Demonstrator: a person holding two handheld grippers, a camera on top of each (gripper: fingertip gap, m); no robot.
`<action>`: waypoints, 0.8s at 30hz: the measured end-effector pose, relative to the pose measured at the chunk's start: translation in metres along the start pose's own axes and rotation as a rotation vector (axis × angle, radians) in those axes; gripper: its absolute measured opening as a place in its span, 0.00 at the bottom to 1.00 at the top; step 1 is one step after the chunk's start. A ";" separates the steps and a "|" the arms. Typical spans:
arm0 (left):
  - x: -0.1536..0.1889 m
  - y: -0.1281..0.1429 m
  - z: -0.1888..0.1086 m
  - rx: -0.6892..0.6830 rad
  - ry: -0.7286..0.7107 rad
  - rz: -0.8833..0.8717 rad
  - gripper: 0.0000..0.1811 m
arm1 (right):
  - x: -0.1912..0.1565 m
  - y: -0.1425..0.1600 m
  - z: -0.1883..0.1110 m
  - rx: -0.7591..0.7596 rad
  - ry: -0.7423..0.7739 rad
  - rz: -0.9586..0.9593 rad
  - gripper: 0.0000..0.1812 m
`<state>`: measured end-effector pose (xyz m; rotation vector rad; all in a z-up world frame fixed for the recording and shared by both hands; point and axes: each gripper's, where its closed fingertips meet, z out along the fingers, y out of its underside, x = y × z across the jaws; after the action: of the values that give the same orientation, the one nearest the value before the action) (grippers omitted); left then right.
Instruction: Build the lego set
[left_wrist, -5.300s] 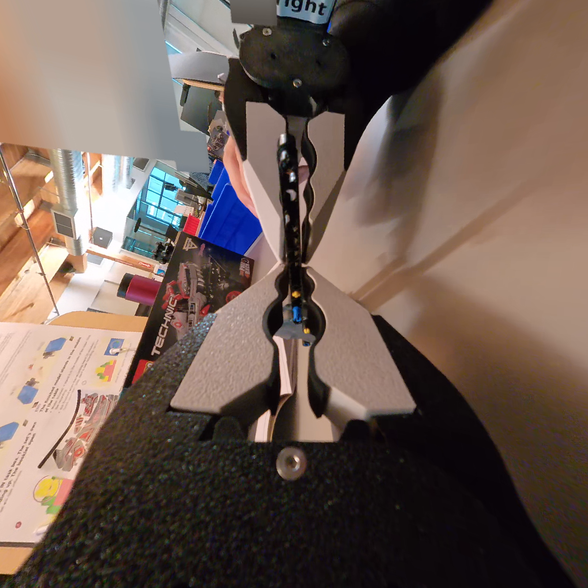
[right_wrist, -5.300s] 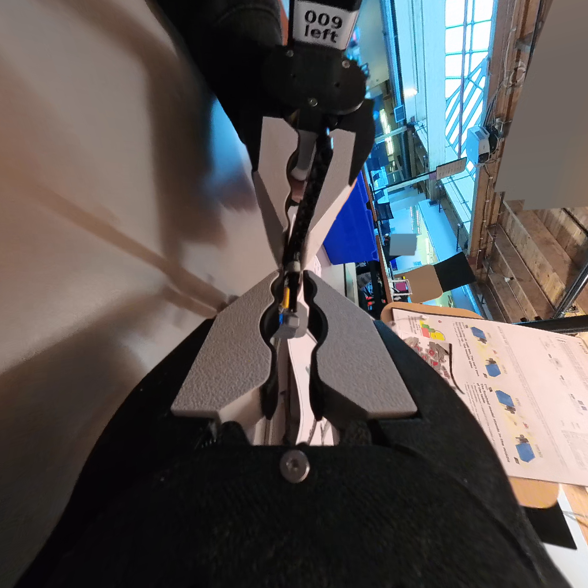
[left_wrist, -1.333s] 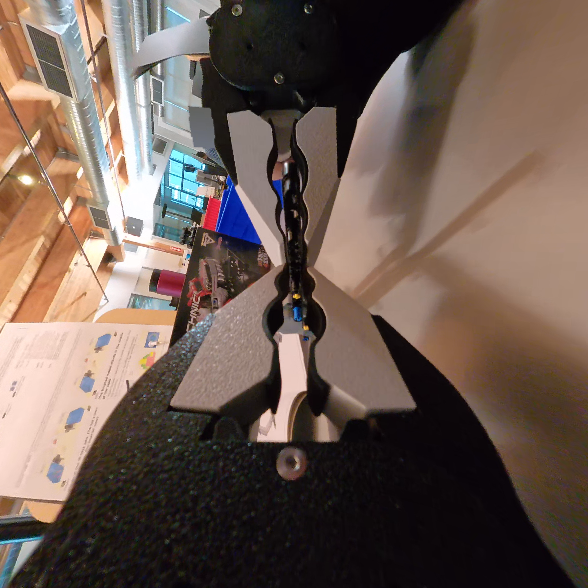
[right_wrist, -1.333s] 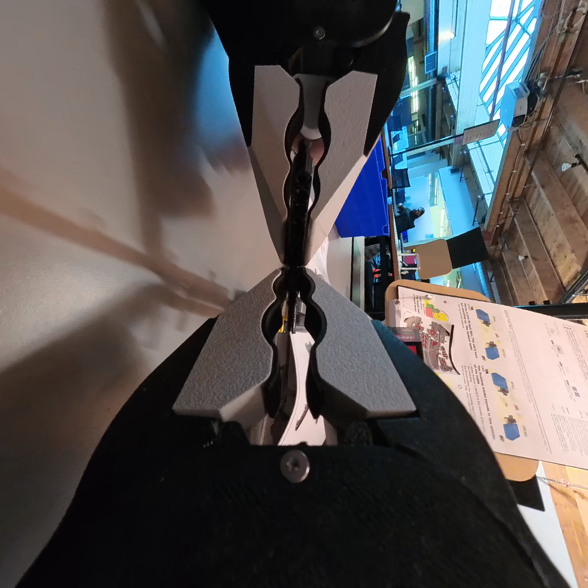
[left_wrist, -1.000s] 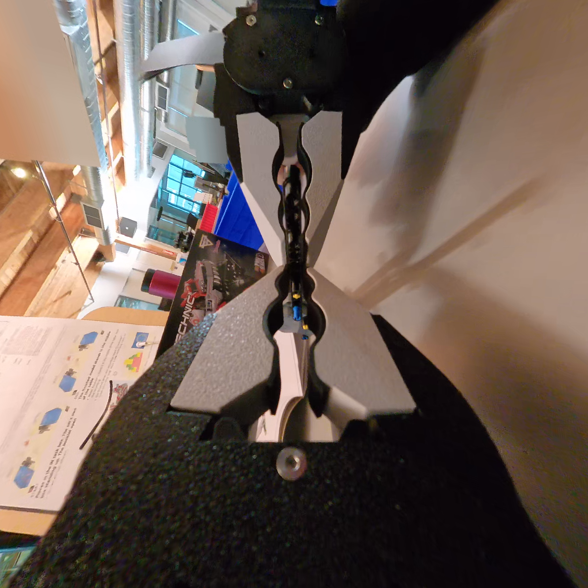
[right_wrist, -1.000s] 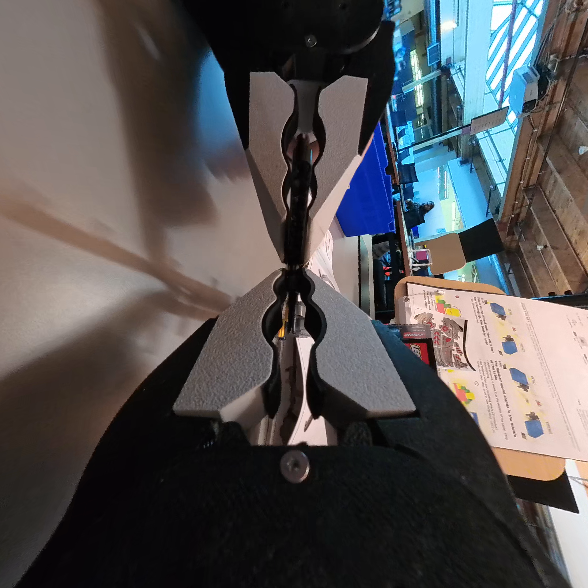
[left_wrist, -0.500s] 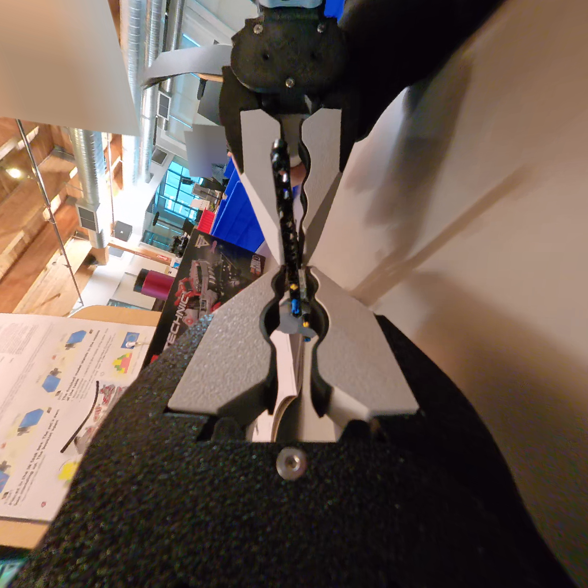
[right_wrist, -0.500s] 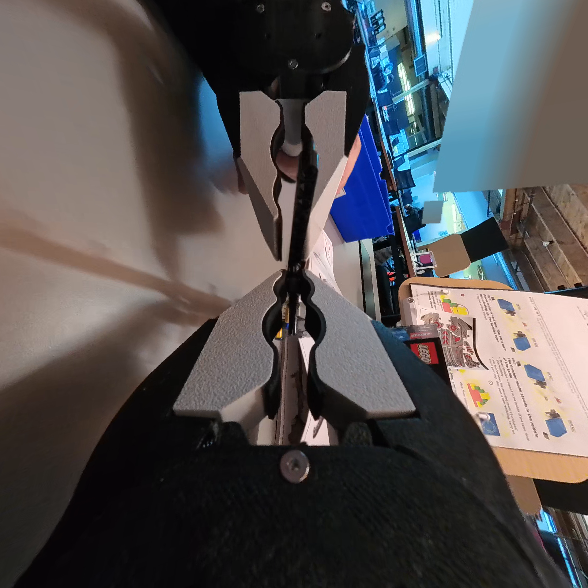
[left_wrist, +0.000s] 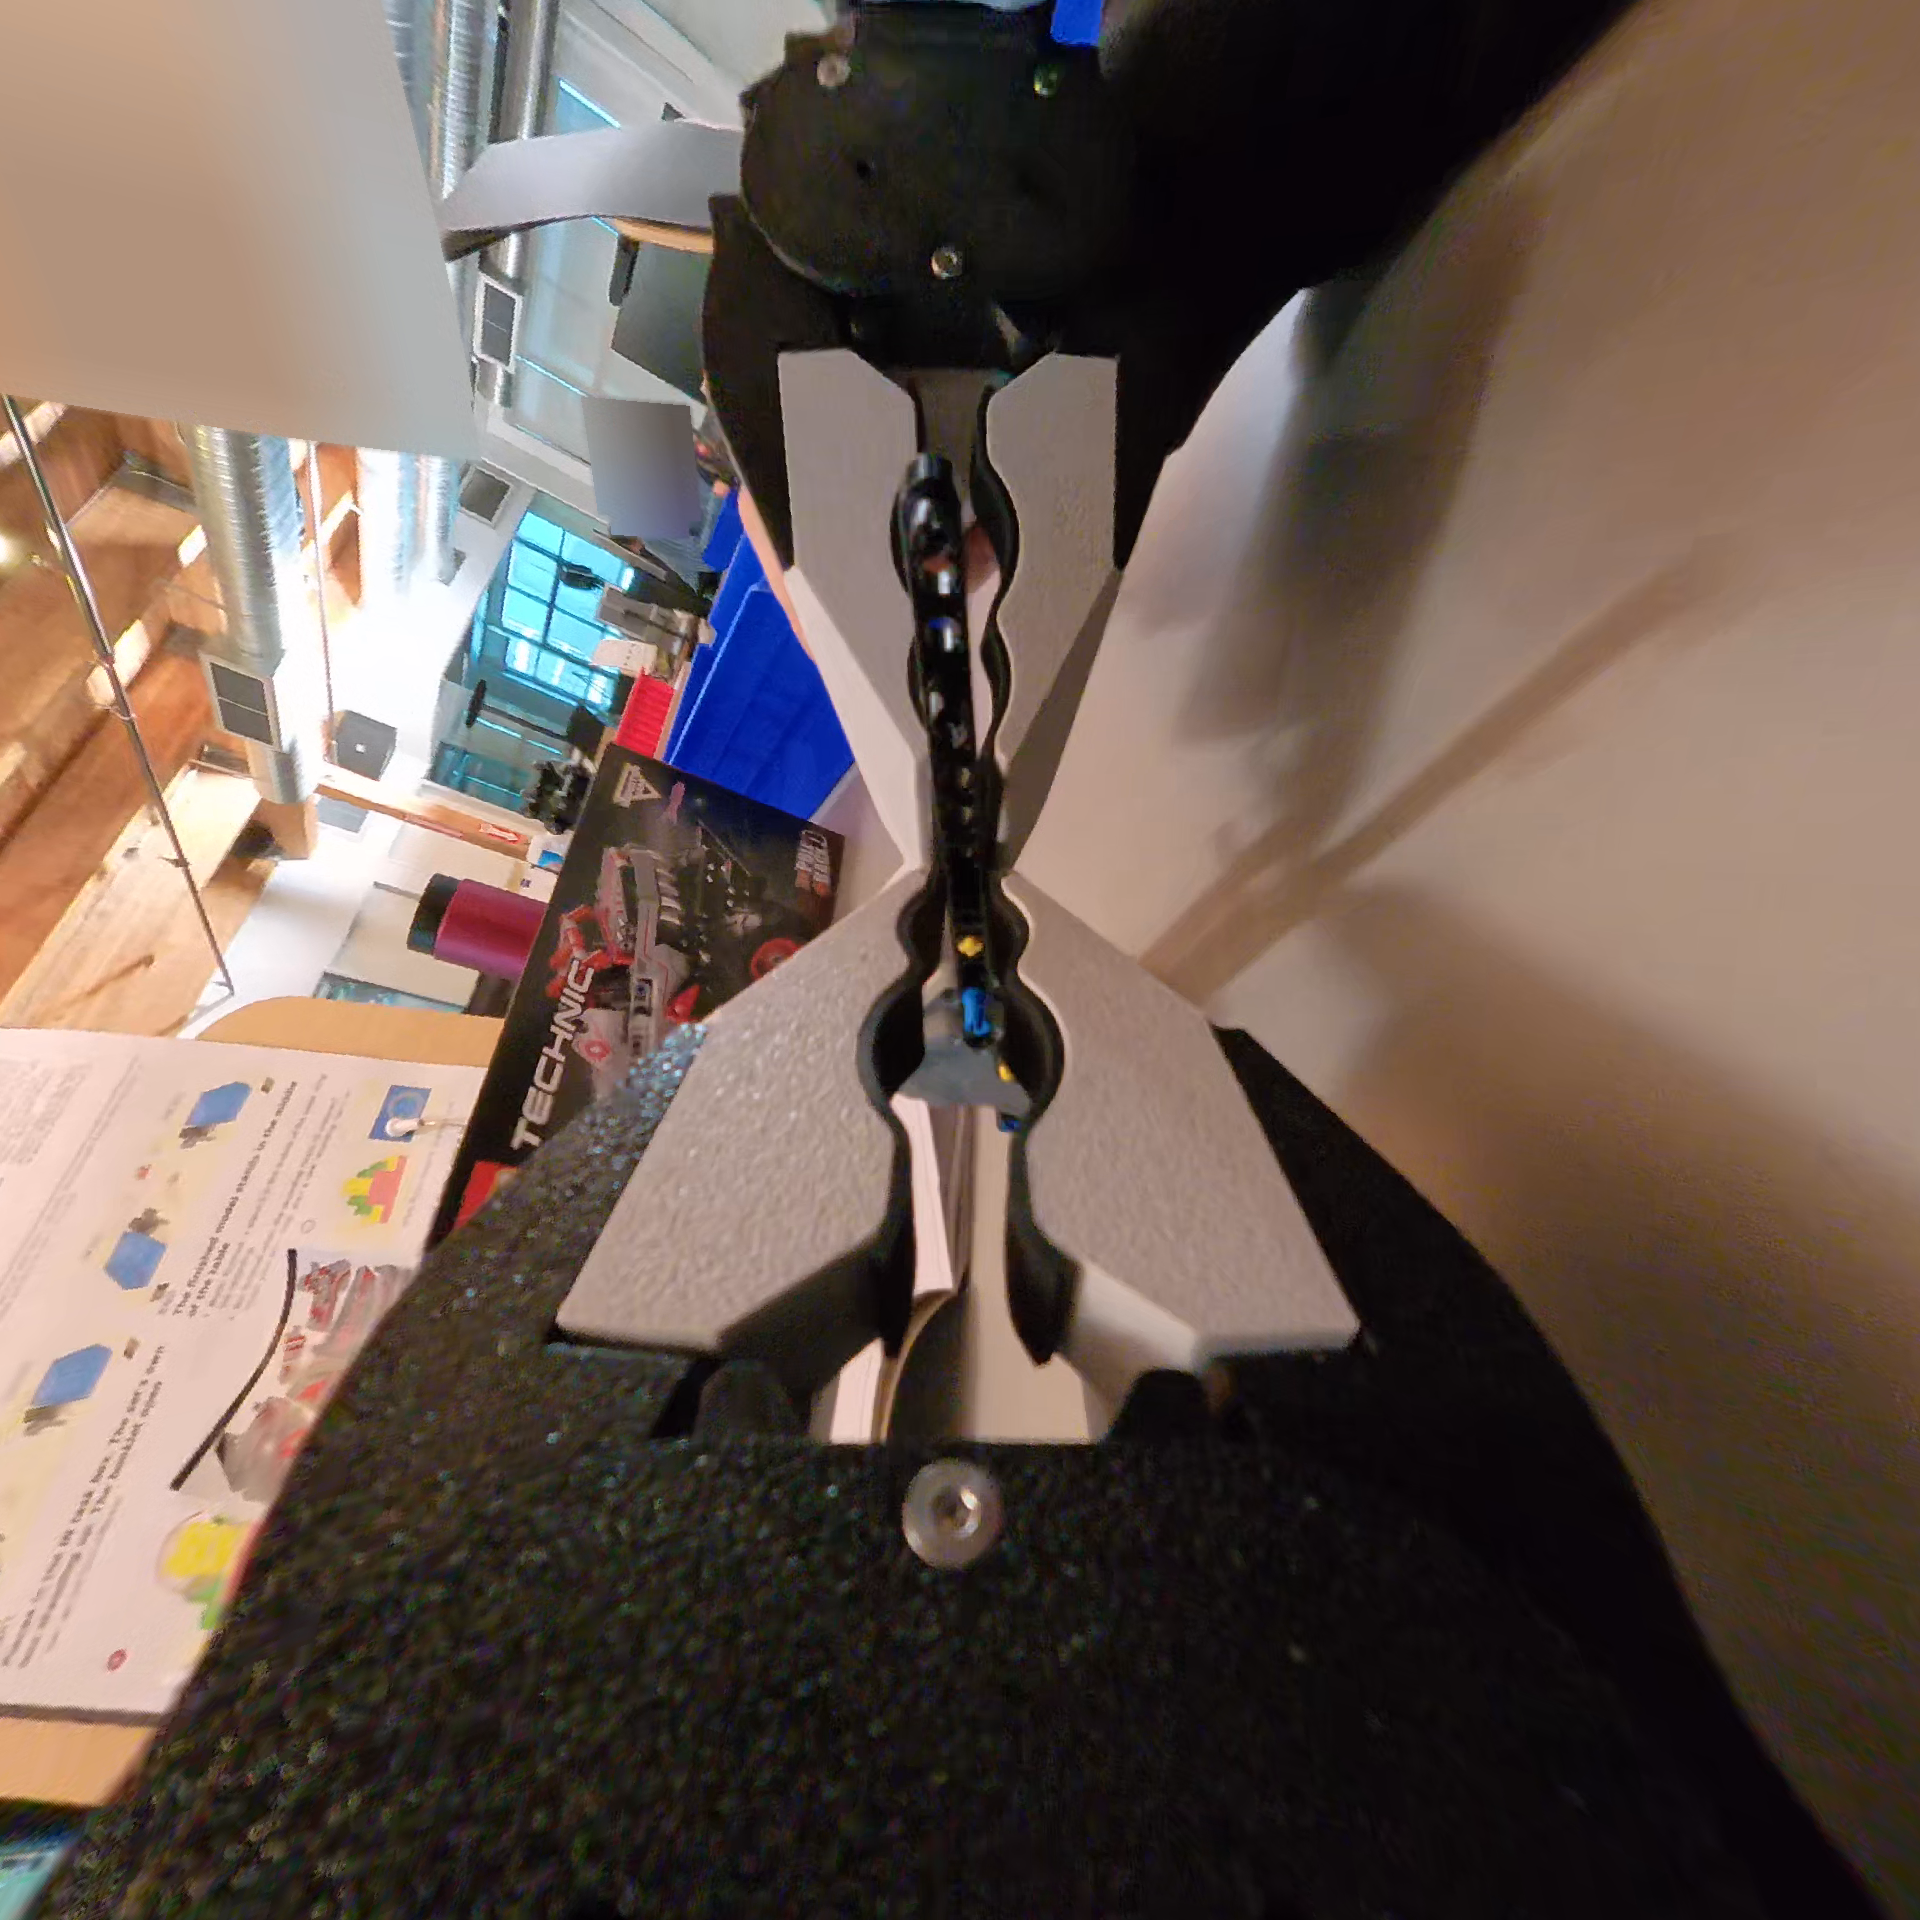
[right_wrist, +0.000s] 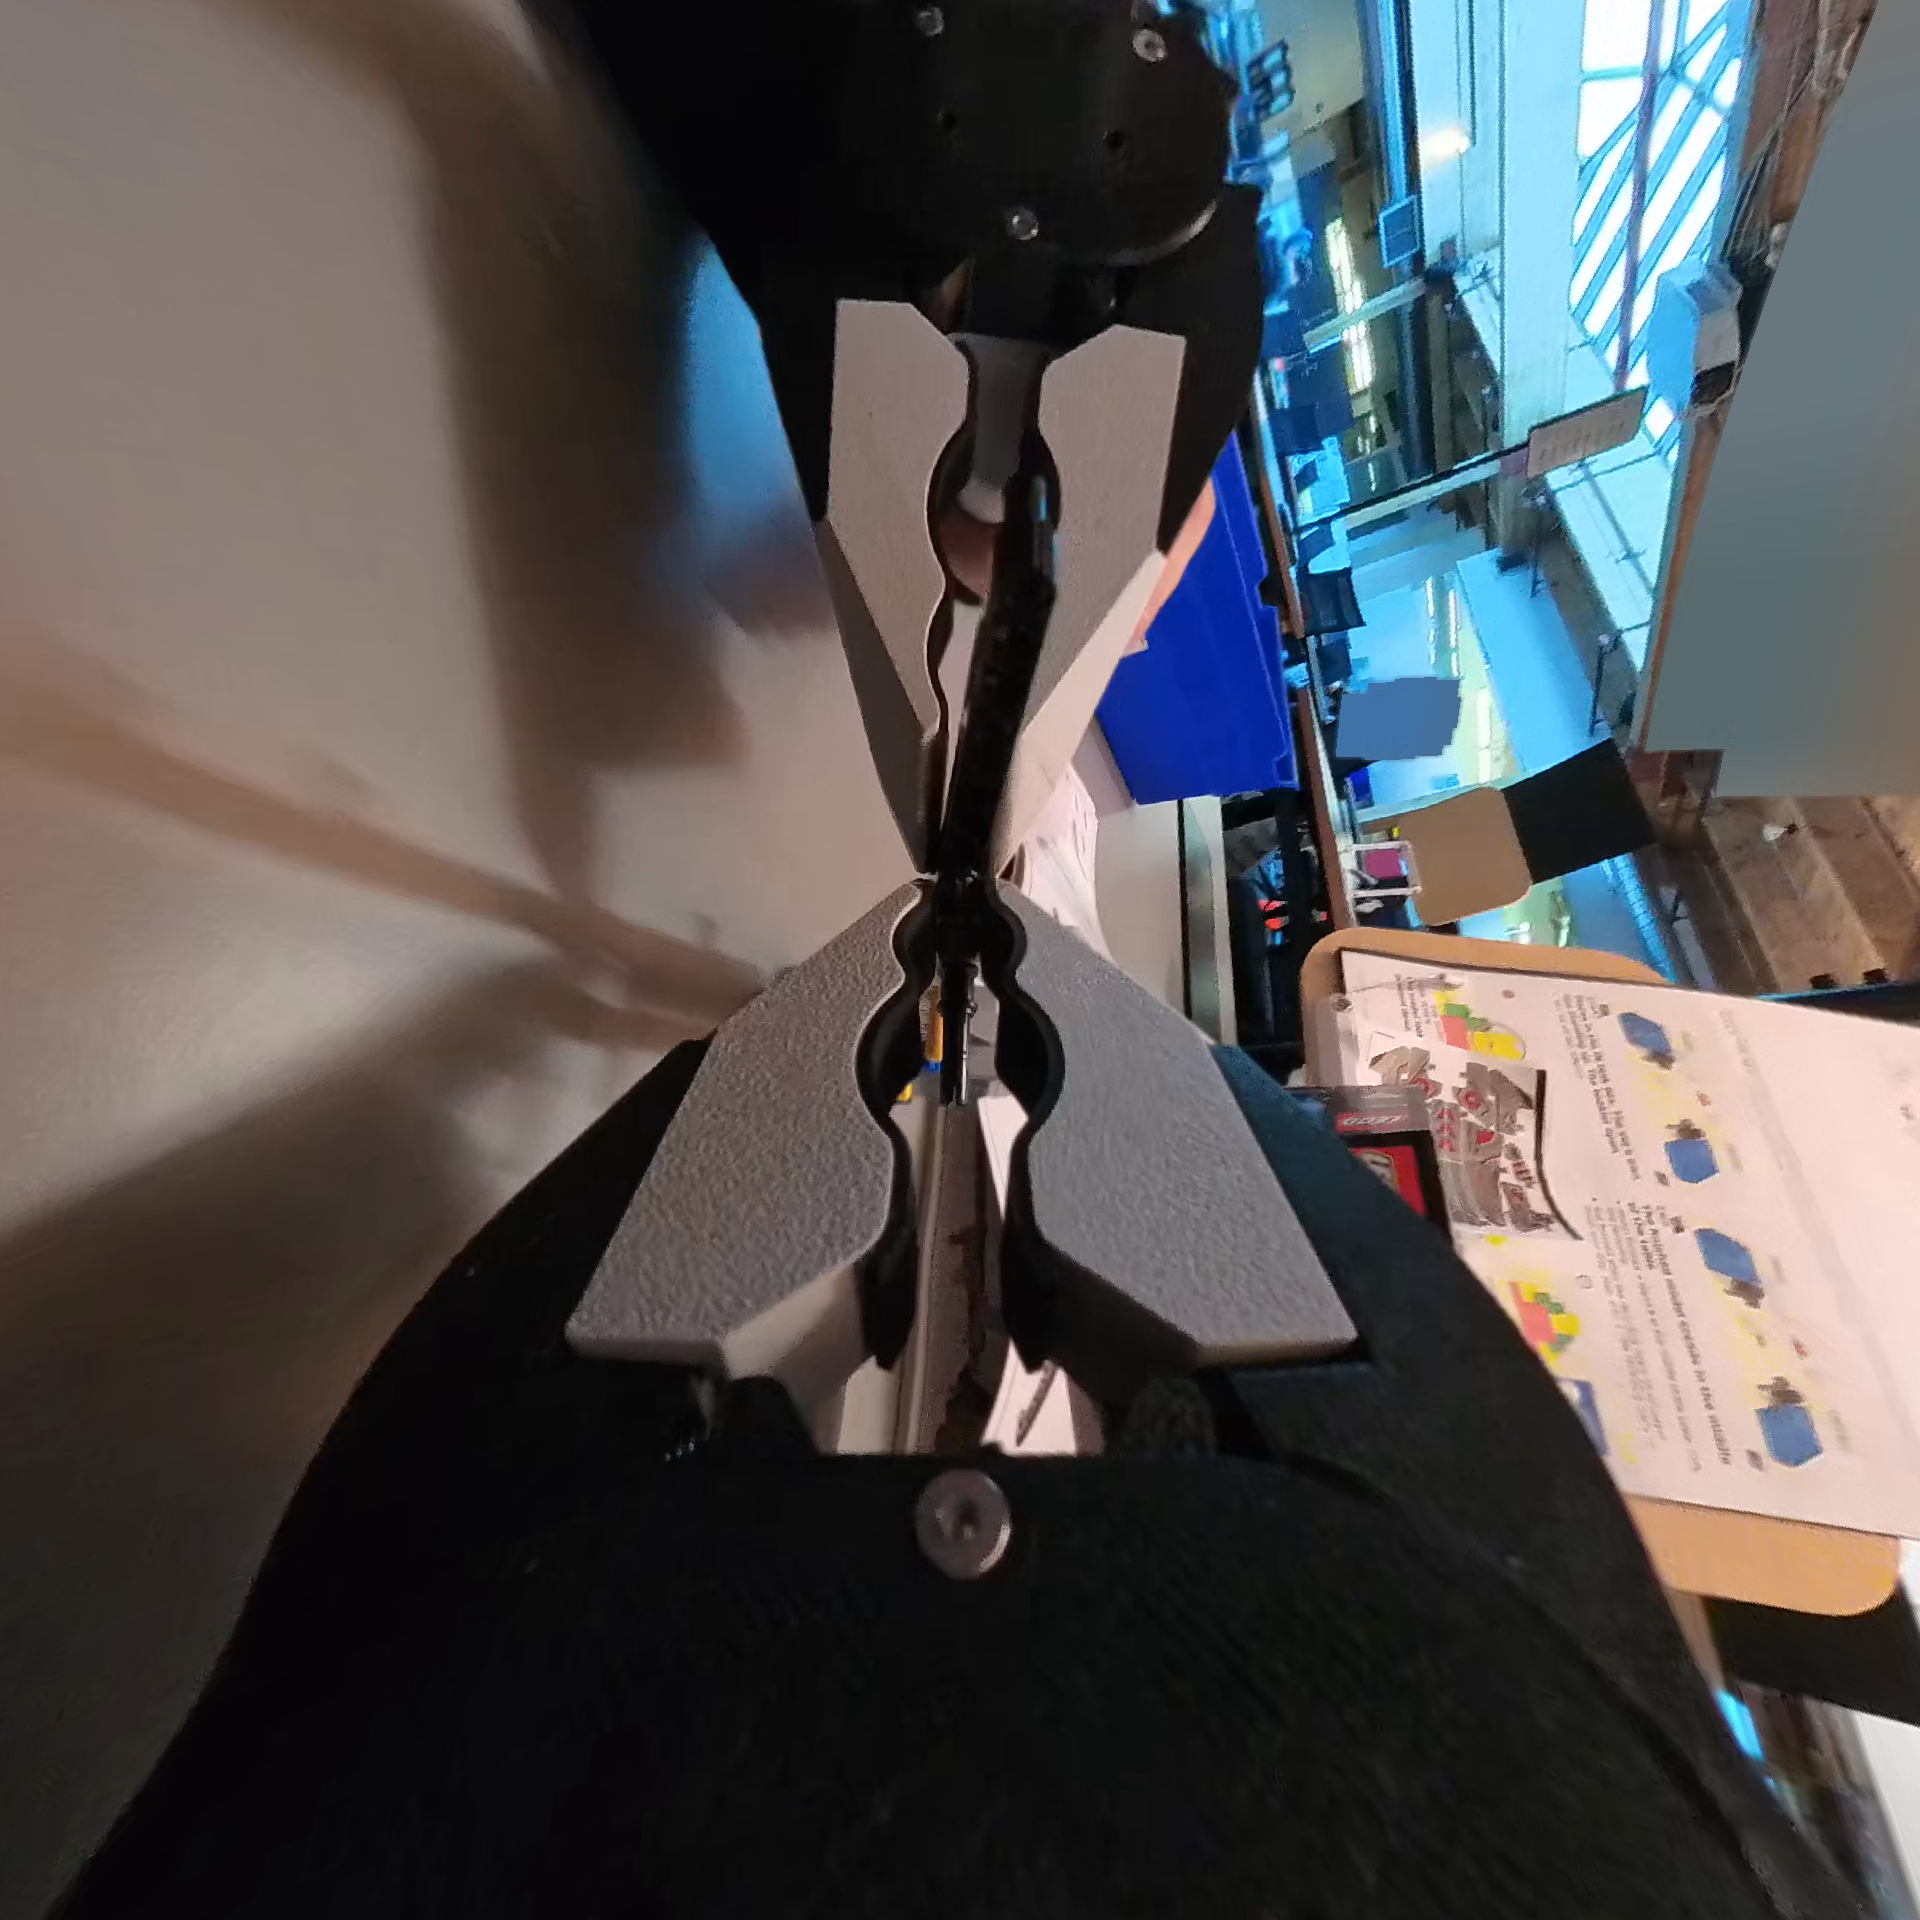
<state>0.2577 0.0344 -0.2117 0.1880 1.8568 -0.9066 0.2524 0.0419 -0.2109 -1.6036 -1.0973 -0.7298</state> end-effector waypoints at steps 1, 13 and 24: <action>0.000 -0.003 -0.001 0.015 -0.003 0.011 0.03 | 0.000 -0.001 0.000 0.007 0.002 0.010 0.02; 0.001 -0.009 0.000 0.037 0.005 -0.023 0.03 | 0.000 0.002 0.003 -0.035 0.014 -0.033 0.02; -0.003 -0.010 0.000 -0.037 0.011 0.004 0.03 | 0.003 0.002 -0.003 -0.022 -0.019 -0.012 0.02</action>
<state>0.2543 0.0283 -0.2045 0.1744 1.8807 -0.8698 0.2560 0.0397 -0.2078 -1.6268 -1.1169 -0.7388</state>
